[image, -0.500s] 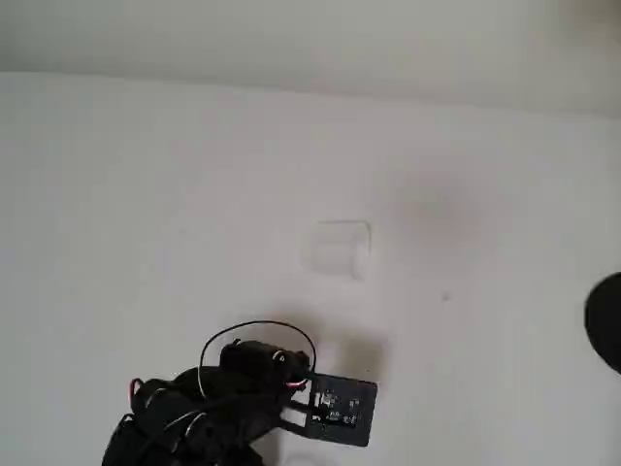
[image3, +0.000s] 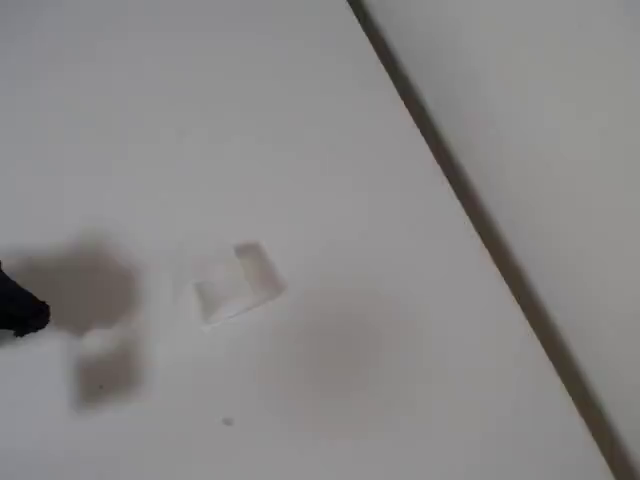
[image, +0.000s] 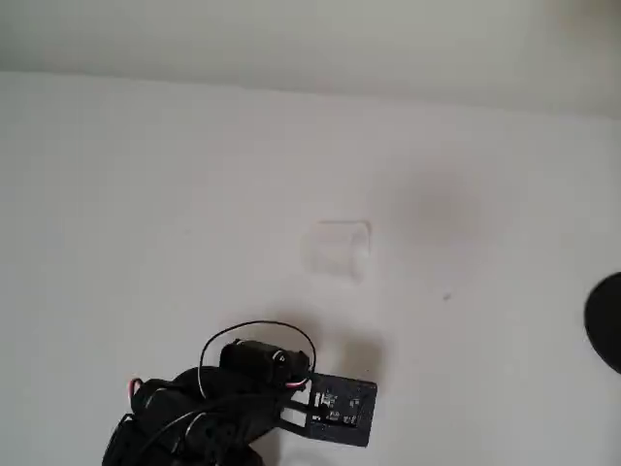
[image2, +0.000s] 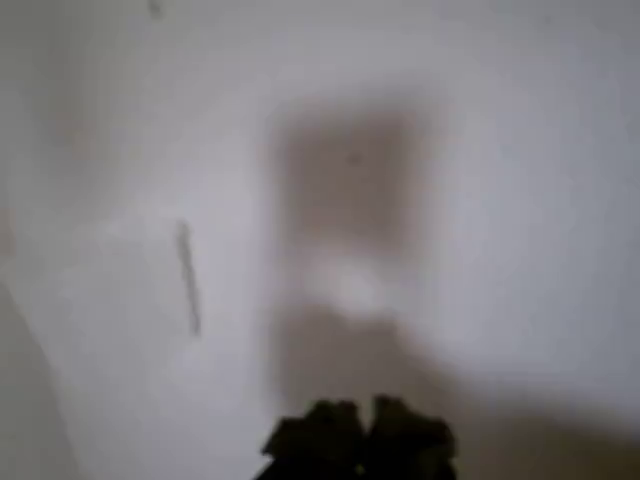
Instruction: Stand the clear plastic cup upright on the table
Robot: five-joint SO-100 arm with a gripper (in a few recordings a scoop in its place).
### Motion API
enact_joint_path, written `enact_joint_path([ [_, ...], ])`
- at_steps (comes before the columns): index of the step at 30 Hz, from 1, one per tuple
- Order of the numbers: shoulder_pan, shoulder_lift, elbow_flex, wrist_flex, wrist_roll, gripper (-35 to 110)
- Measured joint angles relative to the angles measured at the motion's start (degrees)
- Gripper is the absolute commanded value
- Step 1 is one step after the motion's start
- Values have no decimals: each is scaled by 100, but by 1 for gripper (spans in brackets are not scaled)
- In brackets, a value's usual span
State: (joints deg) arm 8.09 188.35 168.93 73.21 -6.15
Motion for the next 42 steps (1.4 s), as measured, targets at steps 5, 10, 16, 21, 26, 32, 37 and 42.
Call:
enact_joint_path([
  [5, 0, 0, 0, 0, 0, 0],
  [10, 0, 0, 0, 0, 0, 0],
  [16, 0, 0, 0, 0, 0, 0],
  [21, 0, 0, 0, 0, 0, 0],
  [26, 0, 0, 0, 0, 0, 0],
  [32, -132, 0, 0, 0, 0, 0],
  [37, -483, -62, 237, -246, -149, 2],
  [42, -580, -26, 422, -932, -738, 12],
])
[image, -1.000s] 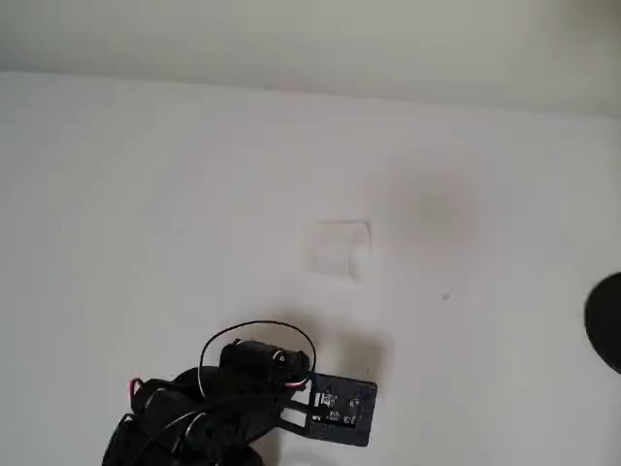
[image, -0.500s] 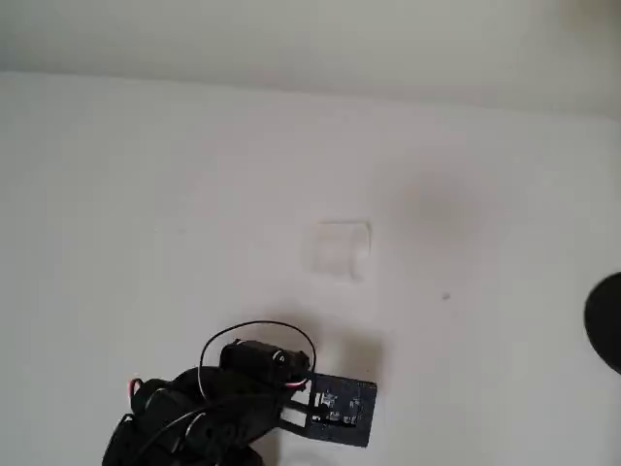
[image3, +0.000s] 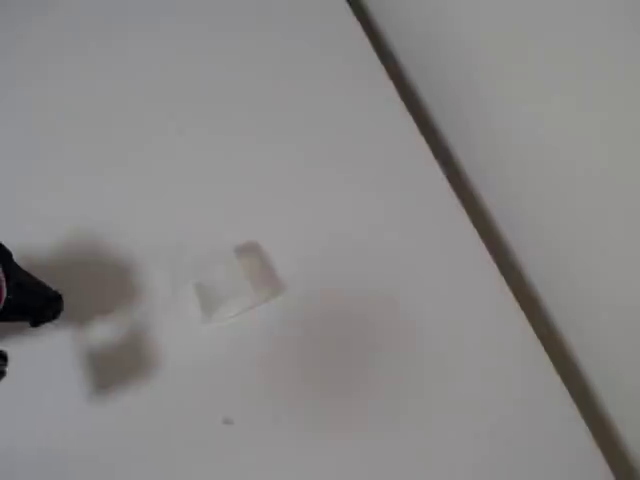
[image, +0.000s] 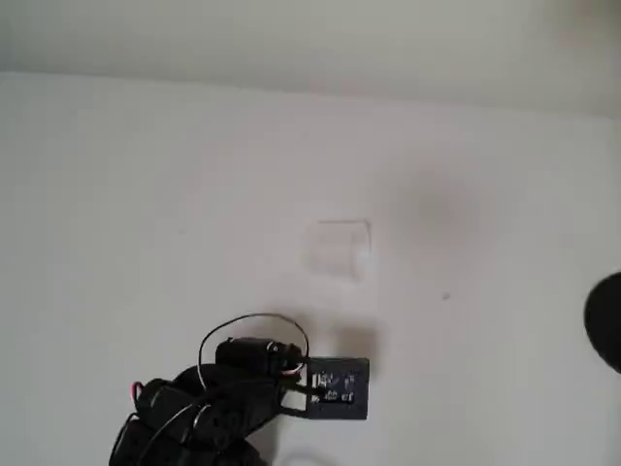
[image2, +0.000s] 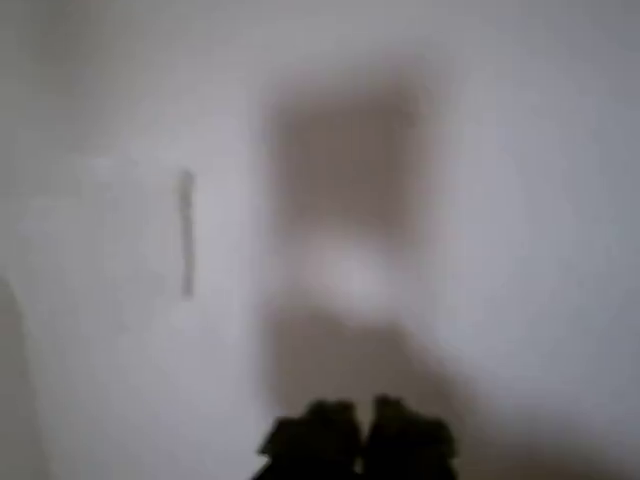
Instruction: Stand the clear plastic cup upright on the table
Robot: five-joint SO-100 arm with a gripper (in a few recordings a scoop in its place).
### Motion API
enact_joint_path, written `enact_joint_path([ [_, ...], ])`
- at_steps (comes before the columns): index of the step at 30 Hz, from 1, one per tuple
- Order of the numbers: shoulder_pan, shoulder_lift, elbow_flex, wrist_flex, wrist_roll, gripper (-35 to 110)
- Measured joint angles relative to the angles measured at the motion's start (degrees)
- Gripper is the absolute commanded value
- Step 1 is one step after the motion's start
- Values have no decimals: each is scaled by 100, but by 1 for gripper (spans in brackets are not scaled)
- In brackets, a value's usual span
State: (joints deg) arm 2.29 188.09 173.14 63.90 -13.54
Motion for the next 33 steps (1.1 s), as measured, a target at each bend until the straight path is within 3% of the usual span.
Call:
enact_joint_path([
  [3, -176, -18, 0, -281, -624, 26],
  [6, -185, -44, -132, -466, -448, 33],
  [8, -308, -378, -448, -589, -290, 45],
  [14, -378, -3384, -2470, -615, 343, 57],
  [25, -404, -9079, -6768, 202, 1160, 57],
  [31, -290, -10784, -7796, 167, 1239, 46],
  [33, -193, -11224, -8024, 62, 1239, 34],
])
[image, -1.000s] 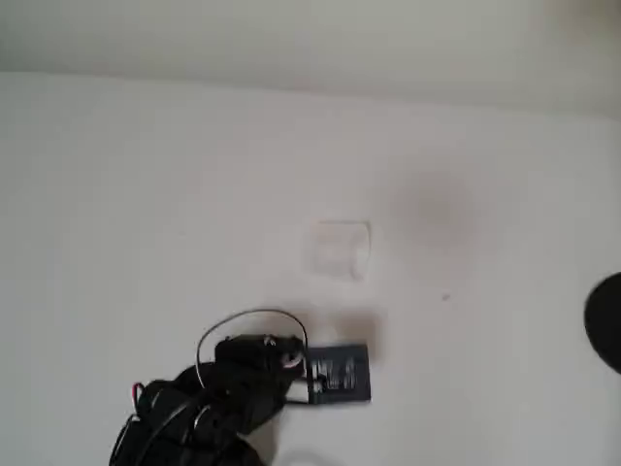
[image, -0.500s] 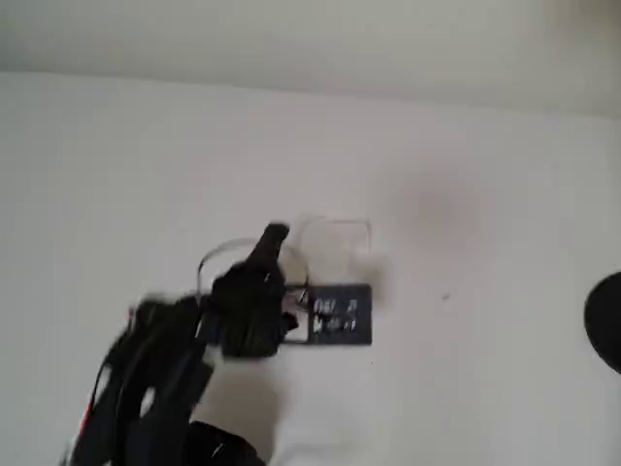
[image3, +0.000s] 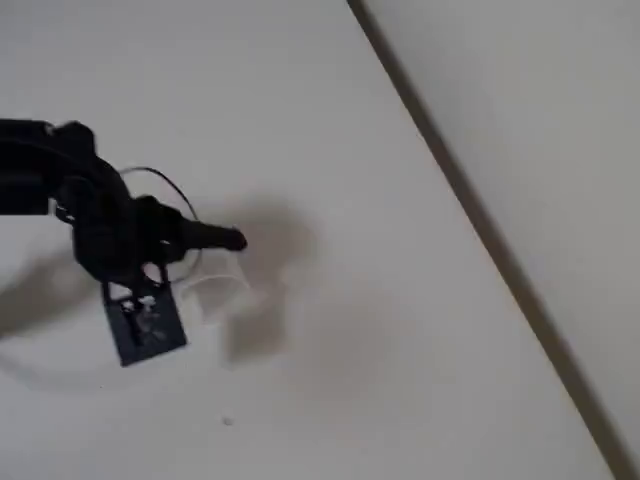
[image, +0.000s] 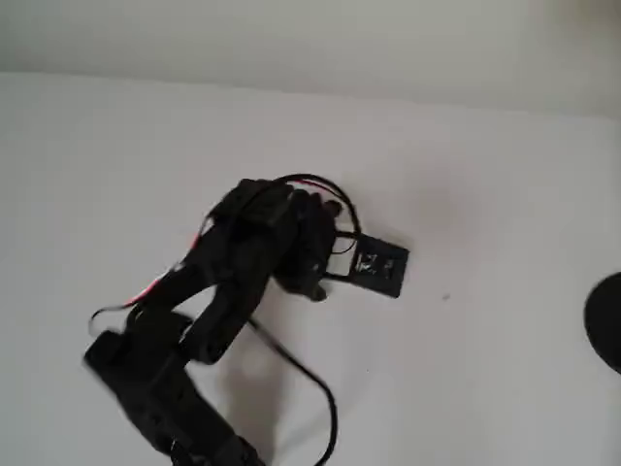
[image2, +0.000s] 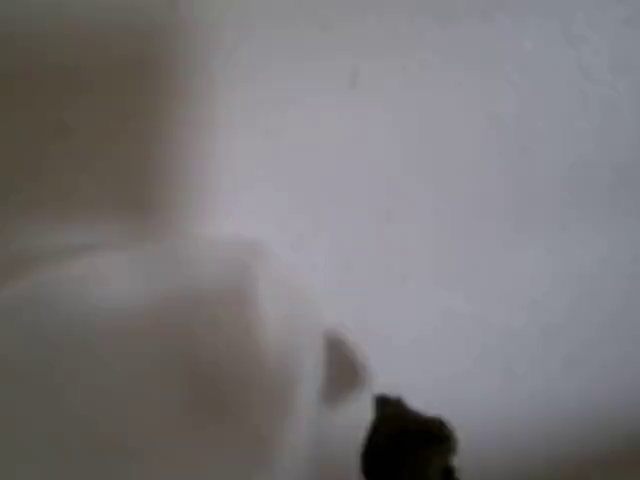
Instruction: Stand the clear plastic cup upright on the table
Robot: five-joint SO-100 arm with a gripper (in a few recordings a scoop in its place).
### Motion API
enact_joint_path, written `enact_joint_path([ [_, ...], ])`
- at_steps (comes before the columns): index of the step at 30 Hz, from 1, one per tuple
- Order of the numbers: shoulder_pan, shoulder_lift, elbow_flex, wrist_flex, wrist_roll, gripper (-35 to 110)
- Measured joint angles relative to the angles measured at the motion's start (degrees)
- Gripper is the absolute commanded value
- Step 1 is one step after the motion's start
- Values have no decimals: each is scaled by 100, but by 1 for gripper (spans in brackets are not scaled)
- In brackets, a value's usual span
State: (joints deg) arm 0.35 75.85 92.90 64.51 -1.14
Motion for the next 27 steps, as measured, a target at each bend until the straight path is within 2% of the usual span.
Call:
enact_joint_path([
  [4, 158, -352, -369, -88, -18, 15],
  [14, 193, 105, -404, 18, -545, 12],
  [22, 53, 2303, -387, 53, -2303, 12],
  [25, 18, 2997, -132, -237, -3076, 13],
  [27, 0, 3419, 211, -844, -3551, 14],
])
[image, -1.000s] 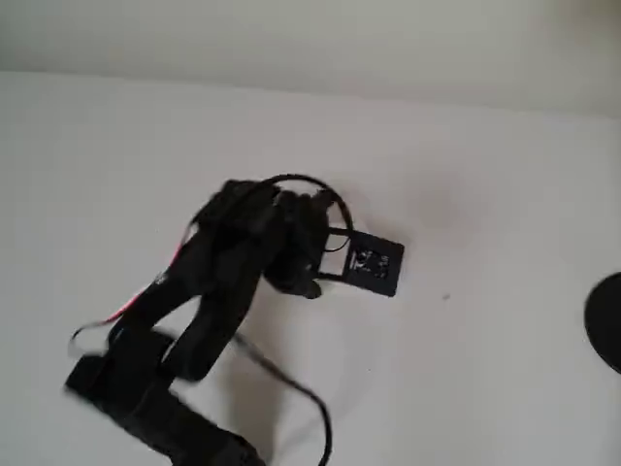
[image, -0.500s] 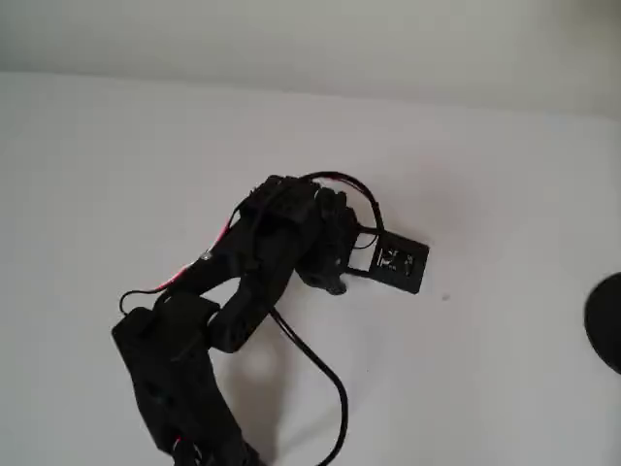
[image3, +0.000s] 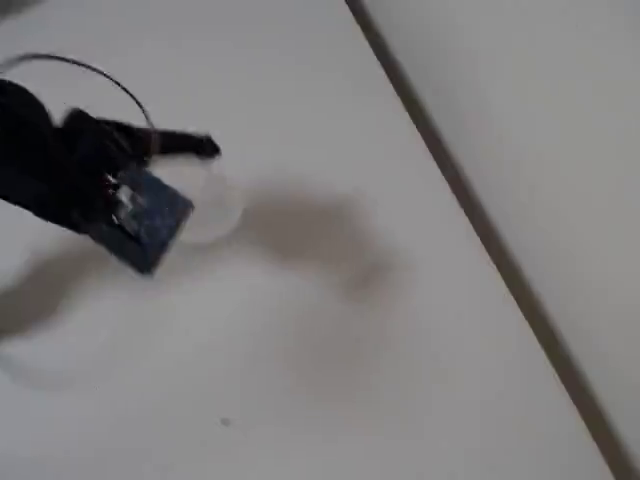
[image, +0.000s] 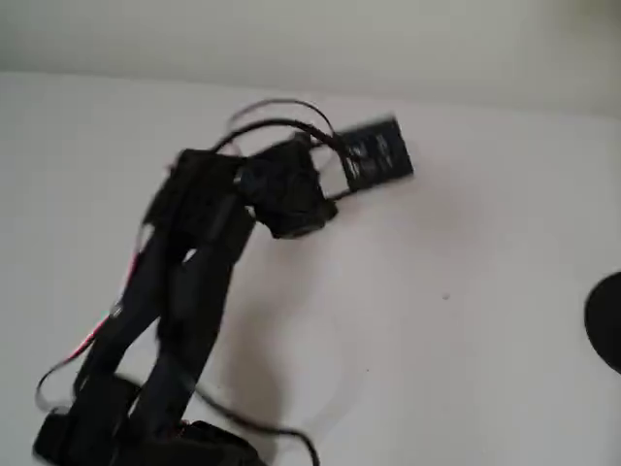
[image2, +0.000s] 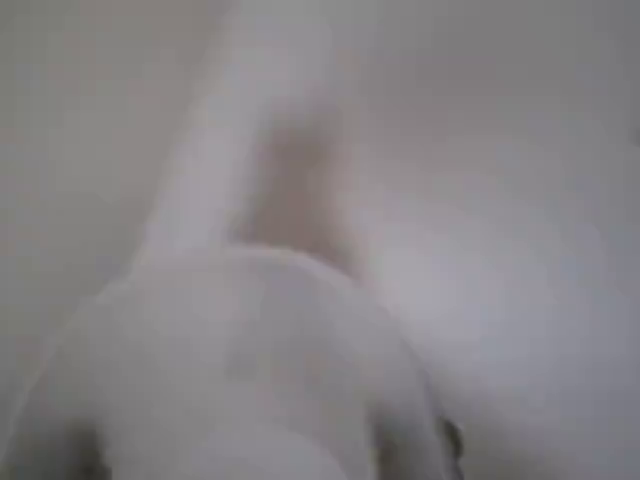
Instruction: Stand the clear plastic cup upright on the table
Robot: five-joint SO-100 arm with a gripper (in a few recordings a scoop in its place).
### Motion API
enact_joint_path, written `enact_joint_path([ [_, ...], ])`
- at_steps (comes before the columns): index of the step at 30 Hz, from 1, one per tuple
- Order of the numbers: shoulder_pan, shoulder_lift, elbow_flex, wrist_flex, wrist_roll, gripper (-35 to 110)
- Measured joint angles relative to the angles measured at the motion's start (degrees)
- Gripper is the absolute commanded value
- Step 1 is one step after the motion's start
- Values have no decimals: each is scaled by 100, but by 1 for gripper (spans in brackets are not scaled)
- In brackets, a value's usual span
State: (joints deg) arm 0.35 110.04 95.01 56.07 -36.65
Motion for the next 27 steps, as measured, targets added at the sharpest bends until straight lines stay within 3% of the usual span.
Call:
enact_joint_path([
  [3, -9, 738, 861, -791, -791, 17],
  [9, 220, 2241, 4447, -5098, -3094, 20],
  [14, 334, 1767, 6460, -7523, -4192, 21],
  [17, 387, 606, 6724, -8965, -4605, 24],
  [20, 448, -1187, 6688, -11188, -4992, 32],
  [23, 527, -3375, 6275, -13263, -5396, 49],
  [27, 633, -6021, 5238, -14766, -6038, 66],
])
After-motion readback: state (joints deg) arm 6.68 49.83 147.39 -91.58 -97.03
